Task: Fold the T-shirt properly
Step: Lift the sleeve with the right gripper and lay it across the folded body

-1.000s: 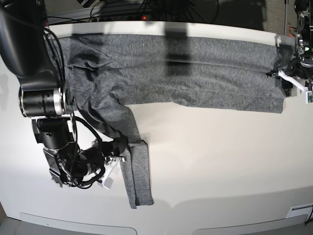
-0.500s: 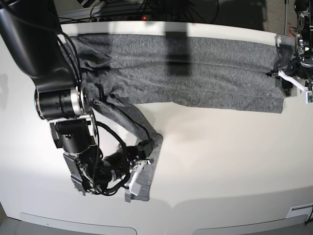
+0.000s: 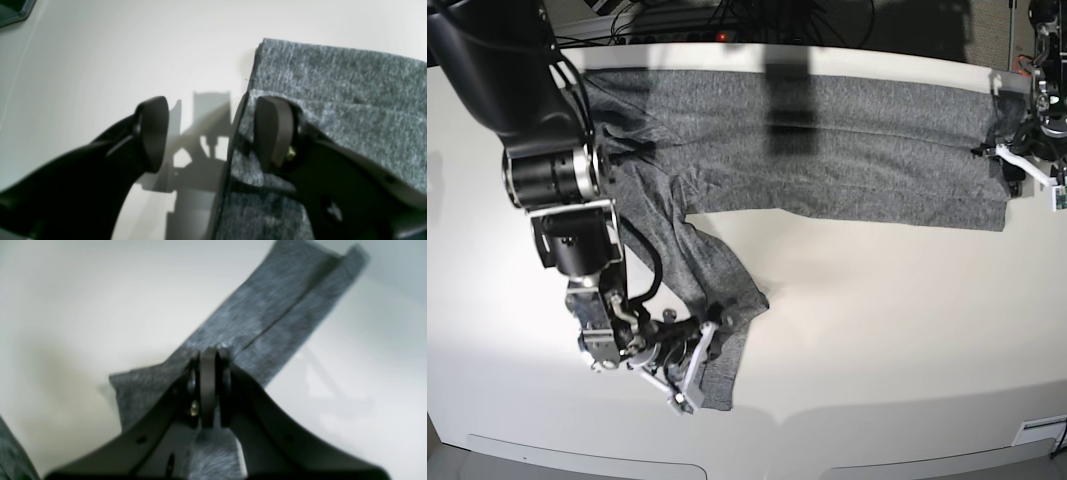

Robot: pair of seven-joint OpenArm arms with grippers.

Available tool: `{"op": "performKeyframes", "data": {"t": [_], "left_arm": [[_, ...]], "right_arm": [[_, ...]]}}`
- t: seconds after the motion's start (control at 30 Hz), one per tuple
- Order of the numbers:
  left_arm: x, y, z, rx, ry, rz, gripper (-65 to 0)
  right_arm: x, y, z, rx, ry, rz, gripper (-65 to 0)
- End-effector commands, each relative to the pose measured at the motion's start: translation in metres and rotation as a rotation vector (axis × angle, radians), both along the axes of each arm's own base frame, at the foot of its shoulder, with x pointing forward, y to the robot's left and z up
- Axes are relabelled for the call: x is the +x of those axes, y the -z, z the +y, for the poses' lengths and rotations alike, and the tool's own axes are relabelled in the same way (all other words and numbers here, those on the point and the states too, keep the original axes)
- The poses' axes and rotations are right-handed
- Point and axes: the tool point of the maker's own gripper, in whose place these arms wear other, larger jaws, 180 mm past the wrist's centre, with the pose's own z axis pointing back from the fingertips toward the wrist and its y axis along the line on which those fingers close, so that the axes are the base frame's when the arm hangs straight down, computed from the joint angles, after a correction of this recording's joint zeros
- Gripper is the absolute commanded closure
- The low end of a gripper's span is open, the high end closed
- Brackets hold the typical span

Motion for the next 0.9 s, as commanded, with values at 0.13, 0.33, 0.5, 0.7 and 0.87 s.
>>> {"op": "performKeyframes", "data": {"t": [0.13, 0.33, 0.5, 0.7, 0.87], "left_arm": [[0.008, -0.014, 0.006, 0.029, 0.005, -0.046, -40.1], [0.008, -0.014, 0.006, 0.028, 0.005, -0.047, -40.1], [0.008, -0.014, 0.006, 0.026, 0.005, -0.047, -40.1], [0.007, -0.013, 0.004, 0.017, 0.001, -0.047, -40.1], [0.007, -0.012, 0.004, 0.018, 0.002, -0.046, -40.1]], "right_arm": [[0.0, -0.018, 0.013, 0.028, -0.037, -0.131, 0.0], [-0.041, -0.051, 0.036, 0.047, -0.069, -0.322, 0.0], [-0.072, -0.086, 0.04, 0.076, -0.032, -0.391, 0.0], [-0.116, -0.108, 0.059, 0.163, -0.074, -0.36, 0.0], [-0.151, -0.112, 0.069, 0.212, -0.099, -0.332, 0.0]]}}
